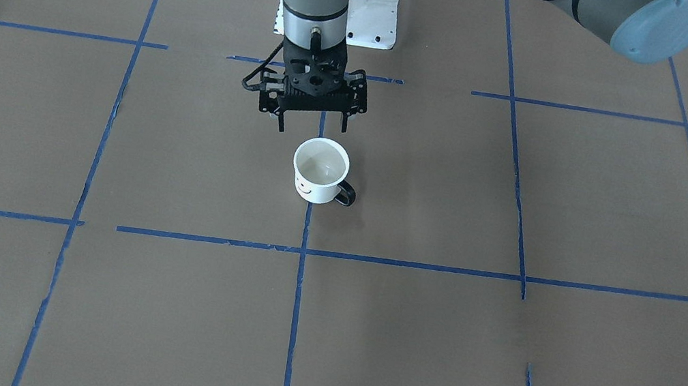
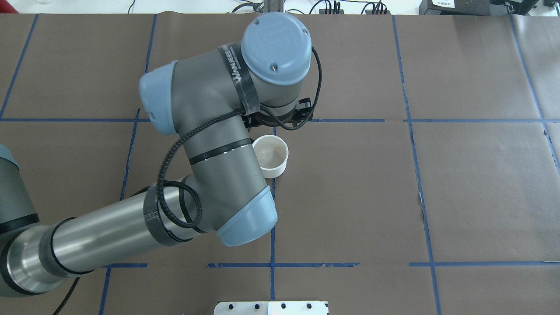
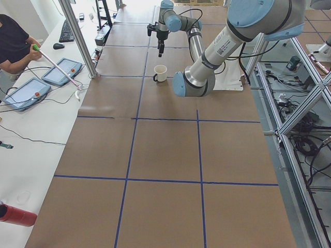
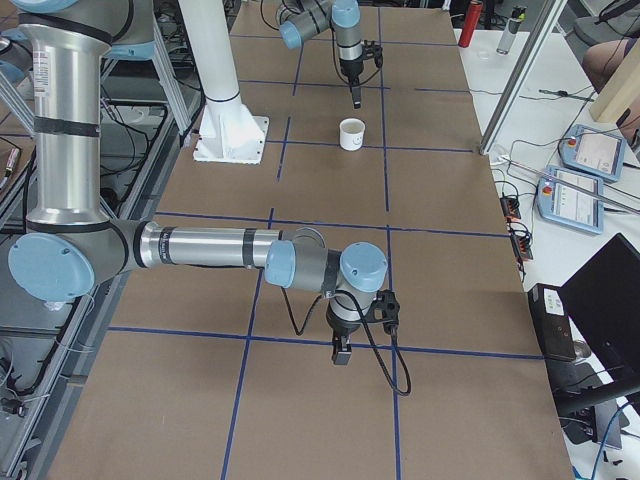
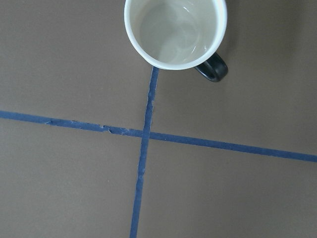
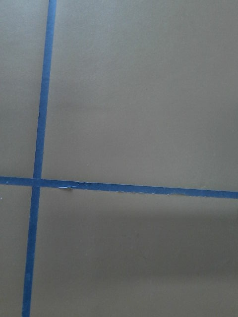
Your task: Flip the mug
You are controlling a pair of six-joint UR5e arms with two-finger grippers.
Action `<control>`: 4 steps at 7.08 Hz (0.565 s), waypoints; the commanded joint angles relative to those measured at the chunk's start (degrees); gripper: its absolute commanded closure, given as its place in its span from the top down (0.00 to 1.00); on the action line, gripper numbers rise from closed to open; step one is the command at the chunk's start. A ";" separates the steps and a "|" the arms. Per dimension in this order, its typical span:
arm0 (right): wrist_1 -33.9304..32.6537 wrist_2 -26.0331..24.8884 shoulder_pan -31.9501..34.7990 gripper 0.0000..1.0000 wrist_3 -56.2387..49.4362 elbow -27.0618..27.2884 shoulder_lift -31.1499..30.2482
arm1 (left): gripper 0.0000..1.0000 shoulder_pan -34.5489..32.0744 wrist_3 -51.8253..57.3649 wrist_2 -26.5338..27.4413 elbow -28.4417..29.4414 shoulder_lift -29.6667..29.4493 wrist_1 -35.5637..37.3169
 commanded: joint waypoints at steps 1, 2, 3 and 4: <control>0.00 0.00 0.00 1.00 0.00 0.00 0.00 | 1.00 -7.43 6.62 -3.76 -4.13 1.82 2.16; 0.00 0.00 0.00 1.00 0.00 0.00 0.00 | 1.00 -12.35 10.77 -6.66 -10.24 7.32 2.08; 0.00 0.00 0.00 1.00 0.00 0.00 0.00 | 1.00 -17.70 16.47 -7.73 -14.39 12.42 2.08; 0.00 0.00 0.00 1.00 0.00 0.00 0.00 | 1.00 -23.59 24.18 -10.44 -14.69 15.43 2.08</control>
